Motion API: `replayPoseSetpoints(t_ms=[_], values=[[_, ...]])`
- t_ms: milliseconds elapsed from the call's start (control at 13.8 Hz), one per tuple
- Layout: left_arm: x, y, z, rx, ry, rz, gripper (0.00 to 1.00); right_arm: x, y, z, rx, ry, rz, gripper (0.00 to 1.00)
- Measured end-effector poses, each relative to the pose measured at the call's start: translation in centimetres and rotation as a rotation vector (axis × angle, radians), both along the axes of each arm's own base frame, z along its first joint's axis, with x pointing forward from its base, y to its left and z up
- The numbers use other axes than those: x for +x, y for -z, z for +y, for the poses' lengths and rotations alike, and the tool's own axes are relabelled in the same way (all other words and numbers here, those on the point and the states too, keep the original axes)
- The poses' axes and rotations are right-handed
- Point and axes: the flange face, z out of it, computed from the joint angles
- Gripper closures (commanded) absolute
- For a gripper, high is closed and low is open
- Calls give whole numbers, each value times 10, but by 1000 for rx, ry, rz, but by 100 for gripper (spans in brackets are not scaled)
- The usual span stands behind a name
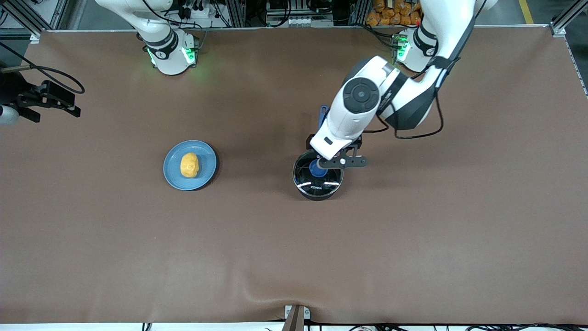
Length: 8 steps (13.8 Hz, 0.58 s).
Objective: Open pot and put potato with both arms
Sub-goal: 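Reach the left gripper over the pot and grasp the blue lid knob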
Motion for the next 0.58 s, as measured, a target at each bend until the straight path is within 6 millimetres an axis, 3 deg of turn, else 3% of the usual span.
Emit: replayPoseSetpoints(t_ms=[290, 580], values=[[-1, 50, -16, 26, -10, -10, 0, 0, 0, 0, 0, 0, 1, 0], [1, 69, -22, 12, -17, -10, 0, 0, 0, 0, 0, 0, 1, 0]])
